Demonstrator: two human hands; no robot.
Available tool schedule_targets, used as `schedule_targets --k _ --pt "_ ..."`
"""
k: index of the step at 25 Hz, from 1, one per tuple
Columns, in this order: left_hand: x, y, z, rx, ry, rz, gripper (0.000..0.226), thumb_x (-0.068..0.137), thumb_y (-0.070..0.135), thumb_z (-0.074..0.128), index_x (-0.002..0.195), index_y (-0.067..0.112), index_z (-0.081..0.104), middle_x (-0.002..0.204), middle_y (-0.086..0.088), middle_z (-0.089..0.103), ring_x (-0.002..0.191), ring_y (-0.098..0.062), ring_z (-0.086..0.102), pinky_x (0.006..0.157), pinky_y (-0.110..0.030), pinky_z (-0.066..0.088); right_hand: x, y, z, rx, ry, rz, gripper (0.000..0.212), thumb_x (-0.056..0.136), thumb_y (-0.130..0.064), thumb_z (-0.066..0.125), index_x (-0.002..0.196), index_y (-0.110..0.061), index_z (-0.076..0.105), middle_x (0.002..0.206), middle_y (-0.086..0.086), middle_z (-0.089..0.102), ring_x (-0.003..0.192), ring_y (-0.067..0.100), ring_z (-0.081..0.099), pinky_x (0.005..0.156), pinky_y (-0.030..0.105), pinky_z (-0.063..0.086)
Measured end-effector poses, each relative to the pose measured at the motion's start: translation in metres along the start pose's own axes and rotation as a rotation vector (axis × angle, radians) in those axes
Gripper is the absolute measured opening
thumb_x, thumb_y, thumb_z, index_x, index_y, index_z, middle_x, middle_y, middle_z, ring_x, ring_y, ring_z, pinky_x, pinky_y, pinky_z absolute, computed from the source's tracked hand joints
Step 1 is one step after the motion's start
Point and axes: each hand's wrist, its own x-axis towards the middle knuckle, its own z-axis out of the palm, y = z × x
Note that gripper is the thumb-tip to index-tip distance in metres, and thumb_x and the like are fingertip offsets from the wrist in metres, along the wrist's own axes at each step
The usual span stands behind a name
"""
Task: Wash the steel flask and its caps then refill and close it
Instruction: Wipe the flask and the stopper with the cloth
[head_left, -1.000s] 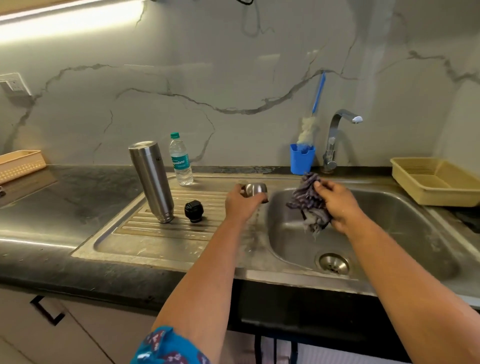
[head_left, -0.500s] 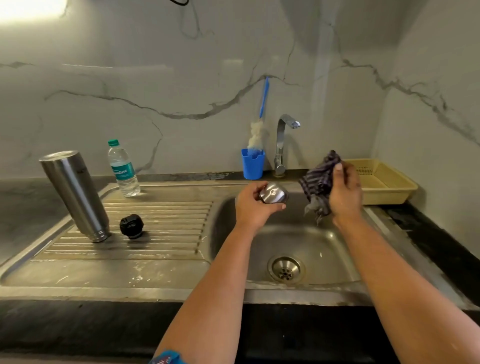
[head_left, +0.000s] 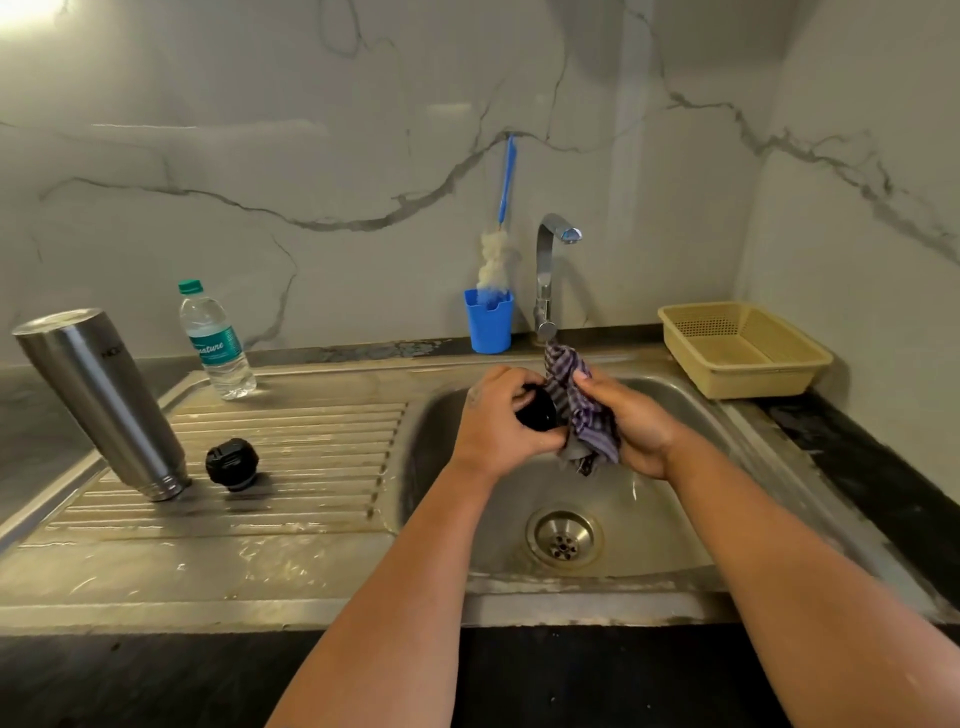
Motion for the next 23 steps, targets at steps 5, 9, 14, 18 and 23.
schedule_targets --k 5,9,14,18,23 --pt "-0.003 0.006 -0.004 -0.189 -0.058 -0.056 0.057 0.060 0.012 0.094 0.104 0.018 0.058 0.110 0.000 0.064 0.102 -0.008 0.064 0.088 -0.015 0.051 -0.003 0.003 -0.008 0.194 -0.128 0.067 0.053 0.085 -0.032 0.065 0.131 -0.008 0.055 0.129 0.022 0.059 0.113 0.033 0.060 0.092 0.047 0.051" --pt "-0.006 0.009 -0.005 -0.147 -0.084 -0.096 0.075 0.060 0.022 0.095 0.120 0.018 0.050 0.119 0.009 0.059 0.105 0.000 0.062 0.086 -0.017 0.054 0.003 0.003 -0.002 -0.020 0.009 -0.073 0.065 0.071 -0.017 0.080 0.130 -0.008 0.054 0.123 0.024 0.062 0.107 0.034 0.064 0.086 0.041 0.055" --pt "-0.002 0.003 0.005 -0.355 0.045 -0.522 0.035 0.086 0.043 0.072 0.106 0.014 0.070 0.097 0.000 0.075 0.090 -0.019 0.072 0.080 -0.031 0.056 -0.001 -0.001 -0.003 0.018 0.203 -0.193 0.045 0.072 -0.020 0.075 0.115 -0.022 0.058 0.112 0.013 0.067 0.099 0.029 0.068 0.079 0.044 0.058" --pt "-0.003 0.010 0.007 -0.636 -0.006 -0.637 0.015 0.099 0.013 0.057 0.097 0.011 0.072 0.088 -0.006 0.073 0.082 -0.017 0.068 0.075 -0.031 0.055 0.000 0.008 0.005 -0.243 0.234 -0.173 0.041 0.085 -0.035 0.068 0.124 -0.031 0.054 0.116 0.005 0.067 0.102 0.020 0.068 0.083 0.037 0.057" --pt "0.000 0.015 0.000 -0.806 0.025 -0.682 0.014 0.095 0.020 0.064 0.099 0.008 0.069 0.098 -0.012 0.074 0.095 -0.024 0.070 0.087 -0.037 0.058 -0.002 0.008 0.010 -0.297 0.301 -0.163 0.038 0.089 -0.037 0.063 0.125 -0.033 0.051 0.120 0.005 0.064 0.100 0.017 0.066 0.079 0.032 0.057"
